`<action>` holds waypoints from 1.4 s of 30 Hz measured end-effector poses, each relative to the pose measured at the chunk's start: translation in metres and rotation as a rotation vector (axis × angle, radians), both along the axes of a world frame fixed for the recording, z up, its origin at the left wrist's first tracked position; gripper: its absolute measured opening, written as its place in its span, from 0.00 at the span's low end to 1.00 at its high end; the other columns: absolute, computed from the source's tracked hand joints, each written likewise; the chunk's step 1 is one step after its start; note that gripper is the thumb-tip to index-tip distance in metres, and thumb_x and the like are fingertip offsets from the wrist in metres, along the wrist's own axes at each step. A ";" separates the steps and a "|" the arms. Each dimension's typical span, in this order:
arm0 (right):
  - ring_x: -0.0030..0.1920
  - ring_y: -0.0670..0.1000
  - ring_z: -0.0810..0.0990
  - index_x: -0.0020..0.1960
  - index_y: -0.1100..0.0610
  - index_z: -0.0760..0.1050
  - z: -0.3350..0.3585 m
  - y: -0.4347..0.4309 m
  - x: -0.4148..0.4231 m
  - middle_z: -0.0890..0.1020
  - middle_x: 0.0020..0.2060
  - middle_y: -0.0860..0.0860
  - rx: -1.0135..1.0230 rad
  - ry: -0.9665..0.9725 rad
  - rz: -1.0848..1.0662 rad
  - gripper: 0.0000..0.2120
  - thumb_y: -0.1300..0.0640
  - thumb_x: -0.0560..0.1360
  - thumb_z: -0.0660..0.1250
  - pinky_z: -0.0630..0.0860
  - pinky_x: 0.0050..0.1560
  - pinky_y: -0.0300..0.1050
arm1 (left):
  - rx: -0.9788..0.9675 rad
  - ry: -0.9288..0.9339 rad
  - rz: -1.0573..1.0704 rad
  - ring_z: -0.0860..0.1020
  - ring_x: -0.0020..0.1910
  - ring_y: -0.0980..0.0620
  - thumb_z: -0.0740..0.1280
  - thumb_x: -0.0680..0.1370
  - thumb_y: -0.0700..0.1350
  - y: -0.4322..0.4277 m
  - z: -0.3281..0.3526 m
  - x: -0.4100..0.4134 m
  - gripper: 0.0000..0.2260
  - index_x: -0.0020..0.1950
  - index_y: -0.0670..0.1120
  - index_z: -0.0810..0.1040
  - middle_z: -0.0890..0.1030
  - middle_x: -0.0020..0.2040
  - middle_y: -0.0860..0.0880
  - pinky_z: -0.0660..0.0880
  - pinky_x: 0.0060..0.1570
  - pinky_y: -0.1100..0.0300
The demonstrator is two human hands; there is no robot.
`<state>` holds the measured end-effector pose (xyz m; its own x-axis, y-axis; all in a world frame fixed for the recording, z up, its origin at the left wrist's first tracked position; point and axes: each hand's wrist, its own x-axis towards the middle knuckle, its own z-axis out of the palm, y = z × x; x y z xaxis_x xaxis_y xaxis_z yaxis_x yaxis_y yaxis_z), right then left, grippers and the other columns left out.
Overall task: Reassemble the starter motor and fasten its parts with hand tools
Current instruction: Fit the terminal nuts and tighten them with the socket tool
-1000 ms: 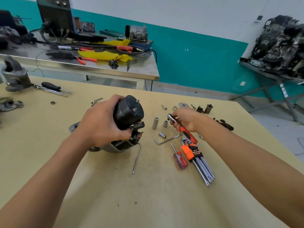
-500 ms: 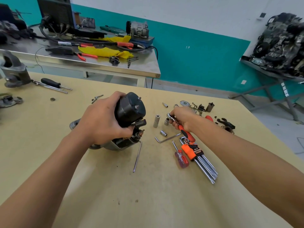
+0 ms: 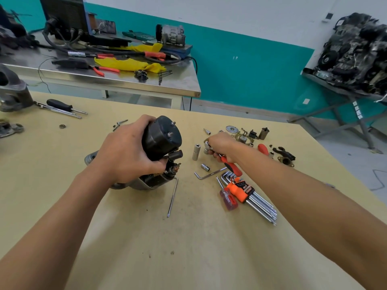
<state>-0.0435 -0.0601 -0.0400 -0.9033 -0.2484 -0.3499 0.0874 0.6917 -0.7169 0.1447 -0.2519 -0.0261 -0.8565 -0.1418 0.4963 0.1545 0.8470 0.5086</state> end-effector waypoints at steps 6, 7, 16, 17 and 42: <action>0.28 0.49 0.63 0.51 0.58 0.68 0.004 -0.004 0.009 0.75 0.43 0.59 -0.033 -0.023 0.012 0.04 0.64 0.80 0.55 0.59 0.28 0.39 | 0.003 -0.004 0.006 0.79 0.46 0.52 0.70 0.57 0.64 0.001 0.002 0.001 0.34 0.62 0.58 0.69 0.80 0.48 0.60 0.78 0.46 0.52; 0.28 0.49 0.63 0.50 0.58 0.70 0.011 -0.001 0.009 0.76 0.42 0.57 -0.073 -0.043 -0.027 0.04 0.60 0.80 0.57 0.59 0.28 0.38 | 0.006 -0.006 0.009 0.79 0.46 0.52 0.70 0.57 0.64 0.001 0.002 0.002 0.34 0.62 0.58 0.69 0.80 0.48 0.60 0.78 0.46 0.52; 0.26 0.39 0.73 0.51 0.52 0.78 0.051 0.029 0.101 0.81 0.34 0.47 -0.277 0.324 0.363 0.04 0.52 0.78 0.69 0.67 0.23 0.34 | 0.044 -0.070 -0.026 0.79 0.48 0.50 0.70 0.56 0.62 0.001 0.005 -0.001 0.36 0.63 0.56 0.69 0.80 0.50 0.57 0.79 0.49 0.48; 0.29 0.39 0.75 0.51 0.53 0.78 0.045 0.028 0.111 0.83 0.37 0.49 -0.222 0.358 0.418 0.05 0.52 0.79 0.69 0.69 0.26 0.36 | 0.053 -0.081 -0.040 0.79 0.49 0.50 0.70 0.56 0.62 0.001 0.007 -0.001 0.36 0.64 0.55 0.69 0.80 0.51 0.56 0.79 0.49 0.48; 0.30 0.45 0.71 0.50 0.46 0.55 0.021 0.016 0.100 0.71 0.33 0.45 0.453 0.850 0.956 0.11 0.43 0.83 0.55 0.61 0.27 0.38 | 0.164 -0.124 -0.091 0.81 0.48 0.49 0.75 0.57 0.53 0.003 0.014 0.000 0.34 0.62 0.53 0.74 0.82 0.49 0.54 0.80 0.49 0.47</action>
